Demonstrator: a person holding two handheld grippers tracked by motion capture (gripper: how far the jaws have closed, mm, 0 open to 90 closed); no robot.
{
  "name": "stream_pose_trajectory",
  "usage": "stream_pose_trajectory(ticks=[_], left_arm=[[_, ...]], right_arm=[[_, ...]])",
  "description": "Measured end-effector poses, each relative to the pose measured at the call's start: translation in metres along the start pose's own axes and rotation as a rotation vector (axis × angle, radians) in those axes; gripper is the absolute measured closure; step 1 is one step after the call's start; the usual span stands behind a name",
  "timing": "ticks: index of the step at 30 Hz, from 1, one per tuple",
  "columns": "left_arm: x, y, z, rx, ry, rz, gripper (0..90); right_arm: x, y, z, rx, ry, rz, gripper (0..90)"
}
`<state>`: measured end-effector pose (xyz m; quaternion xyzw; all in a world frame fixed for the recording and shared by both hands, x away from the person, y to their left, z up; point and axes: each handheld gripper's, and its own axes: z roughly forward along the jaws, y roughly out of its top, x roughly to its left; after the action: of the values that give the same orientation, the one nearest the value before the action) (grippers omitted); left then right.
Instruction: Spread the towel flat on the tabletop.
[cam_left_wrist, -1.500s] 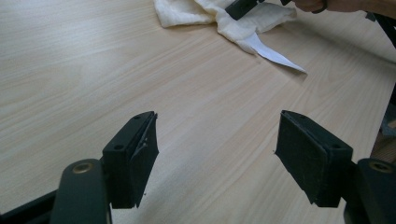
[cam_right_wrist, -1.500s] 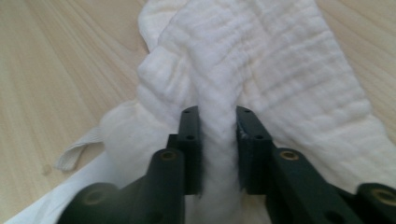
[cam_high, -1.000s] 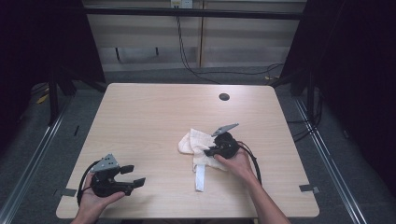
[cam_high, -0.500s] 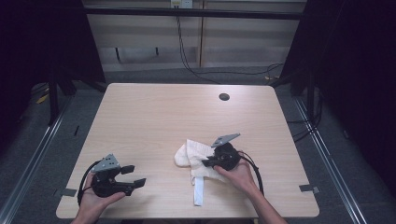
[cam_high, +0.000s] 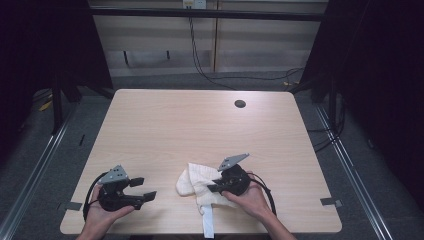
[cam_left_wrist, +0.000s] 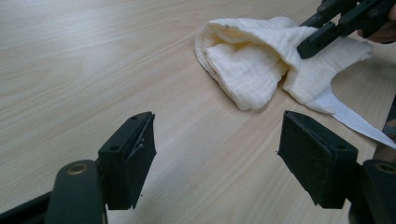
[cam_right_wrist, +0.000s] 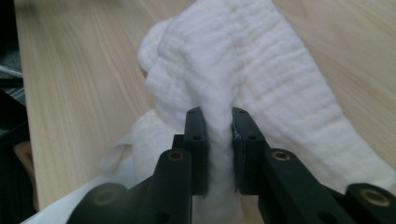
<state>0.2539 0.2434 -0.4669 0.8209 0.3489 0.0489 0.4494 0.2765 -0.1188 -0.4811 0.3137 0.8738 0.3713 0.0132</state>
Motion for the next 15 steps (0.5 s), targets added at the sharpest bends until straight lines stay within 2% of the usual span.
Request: stream_pose_trajectory(ticks=[2,4,6,8,11,13,15], left_arm=[[0.0,0.0,-0.001,-0.002,0.001,0.003,26.7],[0.0,0.0,-0.001,-0.003,0.001,0.002,26.8],[0.0,0.0,-0.001,-0.003,0.0,0.002,26.7],[0.001,-0.001,-0.001,-0.002,-0.002,0.0,26.8],[0.001,-0.001,-0.001,-0.003,0.001,0.001,26.7],[0.001,-0.001,-0.001,-0.002,0.002,-0.001,26.7],[0.001,0.0,-0.001,-0.003,0.002,-0.001,26.7]], right_arm=[[0.0,-0.003,0.004,0.013,-0.017,-0.011,70.4],[0.0,-0.005,0.005,0.012,-0.014,-0.018,62.6],[0.002,-0.003,0.001,-0.012,-0.037,-0.023,51.0],[0.005,0.0,-0.005,-0.044,-0.049,-0.023,46.9],[0.015,0.004,-0.014,-0.082,-0.06,-0.042,46.9],[0.024,0.005,-0.014,-0.072,-0.027,-0.068,52.8],[0.035,0.003,-0.009,-0.044,0.029,-0.101,60.5]])
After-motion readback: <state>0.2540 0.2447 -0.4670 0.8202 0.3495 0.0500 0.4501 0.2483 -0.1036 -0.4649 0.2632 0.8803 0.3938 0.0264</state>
